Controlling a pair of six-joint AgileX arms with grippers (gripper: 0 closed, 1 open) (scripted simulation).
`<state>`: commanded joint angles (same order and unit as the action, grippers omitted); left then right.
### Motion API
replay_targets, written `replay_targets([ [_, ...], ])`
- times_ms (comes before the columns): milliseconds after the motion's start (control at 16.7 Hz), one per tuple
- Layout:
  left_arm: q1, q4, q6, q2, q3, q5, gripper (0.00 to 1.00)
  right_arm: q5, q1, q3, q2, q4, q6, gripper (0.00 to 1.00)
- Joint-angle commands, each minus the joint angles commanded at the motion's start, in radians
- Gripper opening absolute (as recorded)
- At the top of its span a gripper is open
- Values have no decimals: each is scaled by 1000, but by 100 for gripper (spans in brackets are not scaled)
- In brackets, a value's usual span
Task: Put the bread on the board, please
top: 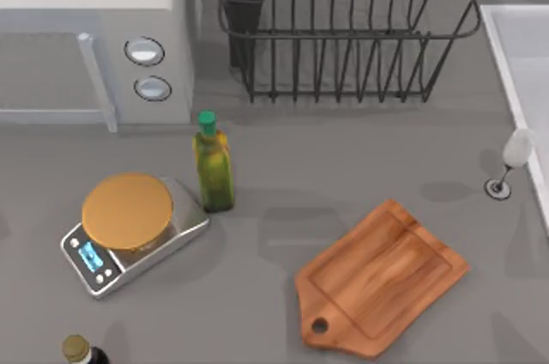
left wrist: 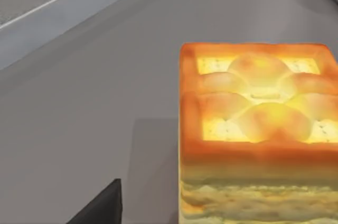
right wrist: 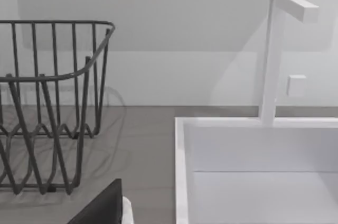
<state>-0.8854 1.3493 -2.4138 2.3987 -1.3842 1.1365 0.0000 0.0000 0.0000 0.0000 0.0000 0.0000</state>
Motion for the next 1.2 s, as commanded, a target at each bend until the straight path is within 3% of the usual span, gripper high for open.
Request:
replay_targets([
  [420, 41, -49, 77, -32, 9, 28, 100, 0, 0, 0, 0, 0, 0, 100],
  [900, 164, -342, 334, -80, 110, 98, 100, 0, 0, 0, 0, 0, 0, 100],
  [1200, 188, -491, 403, -75, 191, 108, 100, 0, 0, 0, 0, 0, 0, 100],
])
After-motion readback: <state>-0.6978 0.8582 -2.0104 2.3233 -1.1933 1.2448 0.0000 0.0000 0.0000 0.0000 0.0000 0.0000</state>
